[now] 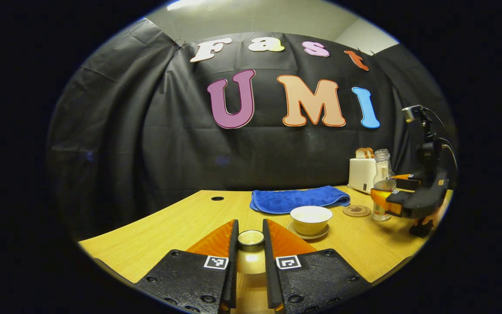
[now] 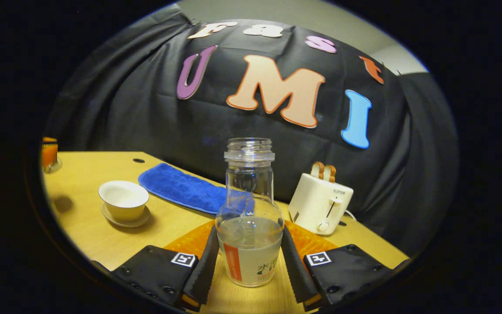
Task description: Open the teacup lid with one hand, grasp the water bottle and pour water into the teacup with the other hand; after pouring, place the water bottle on the coaster and then close the teacup lid.
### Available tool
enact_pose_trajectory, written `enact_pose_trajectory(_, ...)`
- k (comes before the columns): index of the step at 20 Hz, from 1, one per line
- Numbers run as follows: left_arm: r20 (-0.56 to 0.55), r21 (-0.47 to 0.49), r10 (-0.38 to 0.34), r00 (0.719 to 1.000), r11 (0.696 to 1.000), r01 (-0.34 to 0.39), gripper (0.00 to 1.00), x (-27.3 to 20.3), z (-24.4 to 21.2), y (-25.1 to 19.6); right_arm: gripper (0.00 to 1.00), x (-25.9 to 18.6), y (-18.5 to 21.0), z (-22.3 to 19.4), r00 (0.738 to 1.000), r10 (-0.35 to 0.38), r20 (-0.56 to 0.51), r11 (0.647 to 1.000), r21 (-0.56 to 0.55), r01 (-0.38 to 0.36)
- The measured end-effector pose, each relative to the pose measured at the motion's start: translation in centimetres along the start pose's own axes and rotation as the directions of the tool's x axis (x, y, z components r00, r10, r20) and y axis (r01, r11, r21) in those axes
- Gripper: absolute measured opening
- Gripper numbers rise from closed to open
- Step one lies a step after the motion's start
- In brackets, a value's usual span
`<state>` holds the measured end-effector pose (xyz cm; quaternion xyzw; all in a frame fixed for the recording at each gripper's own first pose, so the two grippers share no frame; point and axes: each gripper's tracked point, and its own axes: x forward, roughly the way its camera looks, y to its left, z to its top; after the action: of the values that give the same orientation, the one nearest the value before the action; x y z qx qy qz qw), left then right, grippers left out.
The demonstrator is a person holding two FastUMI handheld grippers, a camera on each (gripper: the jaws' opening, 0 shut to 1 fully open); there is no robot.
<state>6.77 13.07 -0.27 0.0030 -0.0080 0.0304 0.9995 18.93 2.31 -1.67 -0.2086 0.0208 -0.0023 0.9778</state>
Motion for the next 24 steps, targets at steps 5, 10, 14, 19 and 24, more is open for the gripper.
enact_pose_trajectory(5,-0.002,-0.011,0.001,1.0,1.0,-0.001,0.25,0.1,0.0,0.0,0.76,1.7,3.5,0.7,0.998,0.058,0.018,0.955,-0.294,-0.05)
enact_pose_trajectory(10,0.001,-0.011,-0.004,1.0,1.0,0.004,0.25,0.0,-0.1,0.0,0.76,2.1,6.9,0.3,0.991,0.135,-0.003,0.801,-0.588,-0.111)
enact_pose_trajectory(14,0.0,-0.011,-0.007,1.0,1.0,0.007,0.27,0.1,0.0,-0.2,0.76,1.6,7.8,0.2,0.985,0.174,0.001,0.631,-0.767,-0.111)
enact_pose_trajectory(19,0.0,-0.013,-0.006,1.0,1.0,0.006,0.25,0.0,-0.1,-0.1,0.75,1.1,8.9,-0.1,0.983,0.185,0.008,0.493,-0.866,-0.085)
enact_pose_trajectory(24,0.0,-0.013,-0.008,1.0,1.0,0.008,0.25,0.1,-0.1,-0.2,0.76,0.2,9.8,-0.5,0.978,0.206,0.029,0.363,-0.931,-0.049)
